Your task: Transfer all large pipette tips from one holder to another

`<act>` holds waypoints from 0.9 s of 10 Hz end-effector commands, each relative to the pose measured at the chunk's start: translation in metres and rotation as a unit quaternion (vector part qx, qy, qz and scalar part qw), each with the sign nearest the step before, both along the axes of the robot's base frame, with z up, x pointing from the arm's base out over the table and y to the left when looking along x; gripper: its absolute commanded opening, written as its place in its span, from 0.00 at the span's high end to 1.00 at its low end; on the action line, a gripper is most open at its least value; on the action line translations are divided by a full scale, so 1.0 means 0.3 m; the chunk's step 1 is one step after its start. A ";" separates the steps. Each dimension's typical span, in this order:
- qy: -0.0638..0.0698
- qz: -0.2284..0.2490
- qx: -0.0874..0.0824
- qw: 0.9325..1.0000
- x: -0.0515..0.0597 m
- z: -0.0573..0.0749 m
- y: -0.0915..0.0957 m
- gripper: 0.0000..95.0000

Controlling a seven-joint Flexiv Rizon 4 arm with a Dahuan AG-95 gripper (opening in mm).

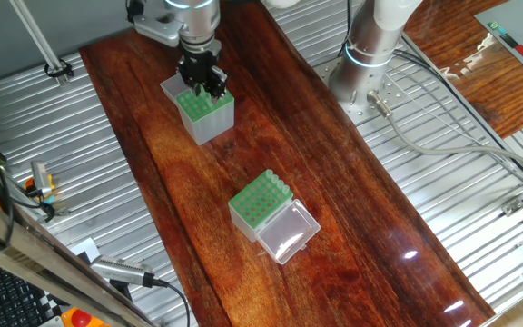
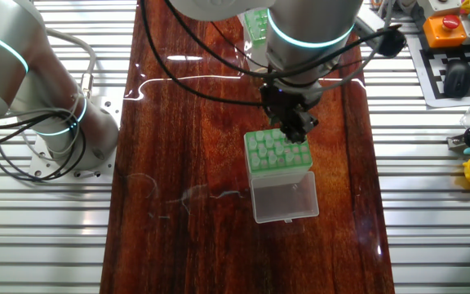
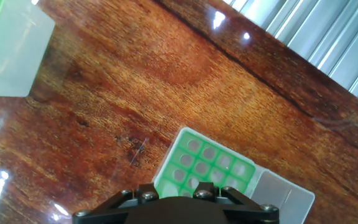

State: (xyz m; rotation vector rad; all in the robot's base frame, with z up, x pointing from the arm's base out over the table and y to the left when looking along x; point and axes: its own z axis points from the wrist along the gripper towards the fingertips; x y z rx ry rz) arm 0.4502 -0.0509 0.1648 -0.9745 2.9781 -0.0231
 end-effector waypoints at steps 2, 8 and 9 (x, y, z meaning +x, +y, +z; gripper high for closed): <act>-0.004 -0.015 0.004 1.000 -0.004 0.005 0.000 0.60; 0.008 -0.012 0.000 1.000 -0.009 -0.025 0.032 0.60; 0.010 -0.011 -0.001 1.000 -0.011 -0.029 0.034 0.60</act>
